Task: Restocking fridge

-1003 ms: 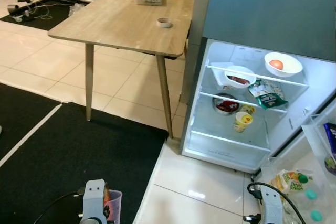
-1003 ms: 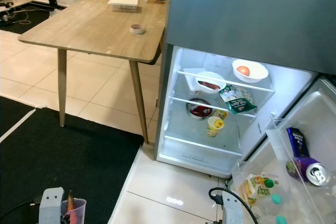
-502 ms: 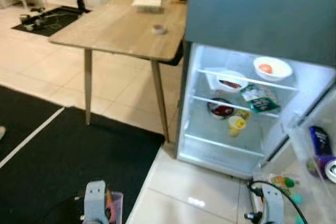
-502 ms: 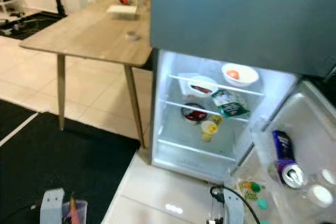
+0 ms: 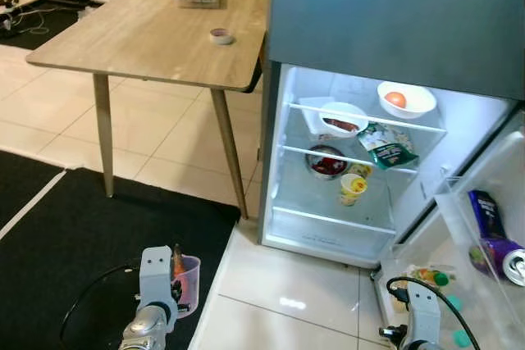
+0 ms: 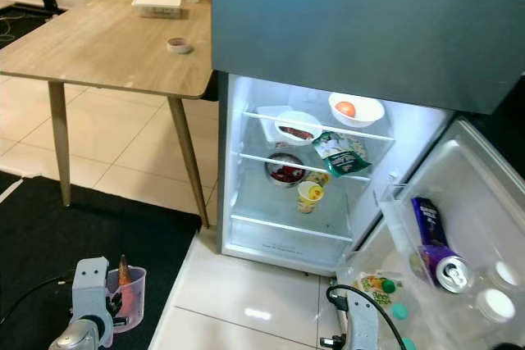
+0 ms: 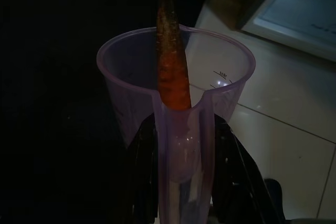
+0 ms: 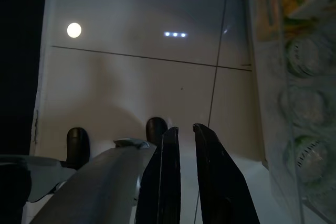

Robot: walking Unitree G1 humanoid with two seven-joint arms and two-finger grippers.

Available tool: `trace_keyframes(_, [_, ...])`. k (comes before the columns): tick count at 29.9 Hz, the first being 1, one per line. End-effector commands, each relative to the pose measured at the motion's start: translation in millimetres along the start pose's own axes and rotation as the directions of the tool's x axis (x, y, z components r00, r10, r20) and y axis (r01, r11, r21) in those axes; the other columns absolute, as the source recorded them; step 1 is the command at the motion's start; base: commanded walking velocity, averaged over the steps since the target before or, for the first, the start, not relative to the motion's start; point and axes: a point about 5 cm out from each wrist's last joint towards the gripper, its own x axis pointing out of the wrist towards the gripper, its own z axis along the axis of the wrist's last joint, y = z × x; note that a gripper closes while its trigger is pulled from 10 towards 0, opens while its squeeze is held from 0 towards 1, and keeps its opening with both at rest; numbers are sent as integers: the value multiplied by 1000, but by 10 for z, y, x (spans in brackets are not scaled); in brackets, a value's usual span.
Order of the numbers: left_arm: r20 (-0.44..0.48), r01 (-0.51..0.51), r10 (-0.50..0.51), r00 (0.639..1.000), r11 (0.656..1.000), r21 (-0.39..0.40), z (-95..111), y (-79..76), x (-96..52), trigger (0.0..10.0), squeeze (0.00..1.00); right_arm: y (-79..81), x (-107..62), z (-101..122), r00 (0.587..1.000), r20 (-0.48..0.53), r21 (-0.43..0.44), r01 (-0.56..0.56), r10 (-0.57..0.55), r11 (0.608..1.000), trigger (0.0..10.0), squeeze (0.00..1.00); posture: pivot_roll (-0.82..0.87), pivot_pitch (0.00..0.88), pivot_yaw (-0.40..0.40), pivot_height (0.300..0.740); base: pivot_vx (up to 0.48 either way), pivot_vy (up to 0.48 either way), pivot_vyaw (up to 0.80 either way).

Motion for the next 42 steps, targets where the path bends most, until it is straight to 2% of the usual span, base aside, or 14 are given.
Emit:
trace_keyframes(1, [3, 7, -7, 1000, 1000, 27, 2, 12, -4, 10000, 0, -29, -11, -13, 1000, 10, 22, 12, -12, 1000, 10000, 0, 82, 0, -68, 740, 0, 0, 0])
trace_keyframes(5, [-7, 13, -13, 1000, 999, 30, -39, -7, -14, 10000, 0, -35, -15, -29, 1000, 6, 25, 13, -13, 1000, 10000, 0, 82, 0, -68, 740, 0, 0, 0])
trace_keyframes(18, [-33, 21, -19, 999, 999, 39, -123, -6, -41, 10000, 0, -22, -13, -35, 1000, 6, 25, 6, -6, 1000, 10000, 0, 81, 0, -68, 740, 274, 0, 0])
trace_keyframes(23, [-63, 20, -17, 998, 999, 41, -213, 8, -74, 10000, 0, -11, -15, -59, 1000, 2, 33, 2, -2, 999, 10000, 0, 82, 0, -66, 740, 331, 0, 0])
trace_keyframes(42, [-77, 27, -23, 997, 998, 53, -254, 18, -91, 10000, 0, 2, -15, -76, 1000, -2, 28, -3, 3, 1000, 10000, 0, 84, 0, -64, 740, 340, 0, 0])
